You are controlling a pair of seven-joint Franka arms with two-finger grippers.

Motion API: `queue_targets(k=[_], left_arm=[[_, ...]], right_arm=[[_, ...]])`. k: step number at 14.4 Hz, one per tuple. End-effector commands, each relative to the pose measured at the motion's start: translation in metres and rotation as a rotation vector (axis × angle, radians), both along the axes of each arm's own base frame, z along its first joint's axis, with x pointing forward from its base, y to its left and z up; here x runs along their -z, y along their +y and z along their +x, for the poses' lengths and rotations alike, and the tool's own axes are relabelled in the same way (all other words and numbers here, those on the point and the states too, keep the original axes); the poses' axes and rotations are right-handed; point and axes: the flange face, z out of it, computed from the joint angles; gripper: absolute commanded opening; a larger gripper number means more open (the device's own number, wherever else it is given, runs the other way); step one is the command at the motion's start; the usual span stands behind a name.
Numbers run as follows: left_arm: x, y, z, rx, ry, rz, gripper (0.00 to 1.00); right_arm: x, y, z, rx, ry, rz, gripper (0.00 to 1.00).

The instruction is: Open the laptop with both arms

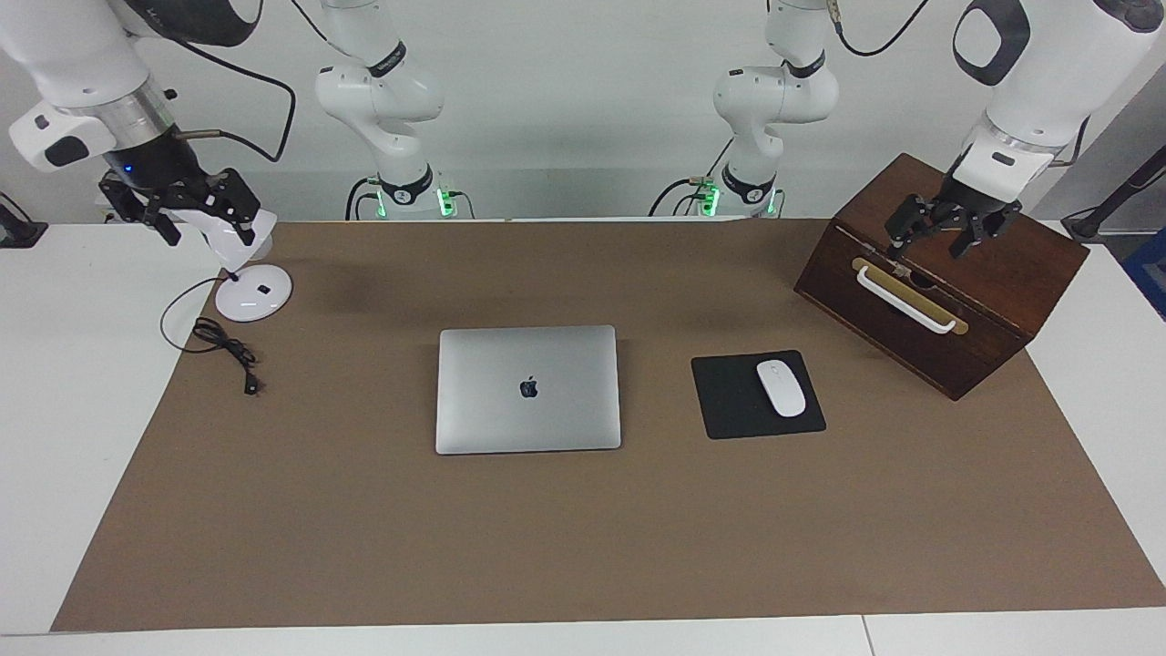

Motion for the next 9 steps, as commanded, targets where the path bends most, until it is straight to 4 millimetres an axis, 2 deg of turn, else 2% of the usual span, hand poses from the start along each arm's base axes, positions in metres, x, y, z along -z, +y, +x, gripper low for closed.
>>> queue_targets(k=[1, 3, 9], left_arm=[[-0.007, 0.001, -0.003, -0.009, 0.008, -0.014, 1.00], [-0.007, 0.004, -0.003, -0.013, 0.007, -0.014, 1.00], [-0.007, 0.006, -0.003, -0.016, 0.007, -0.013, 1.00]], right_arm=[[0.001, -0.010, -0.007, -0.040, -0.012, 0.001, 1.00], [-0.003, -0.028, -0.010, -0.016, -0.022, 0.003, 1.00], [-0.006, -0.030, -0.011, -0.031, -0.033, 0.002, 1.00]])
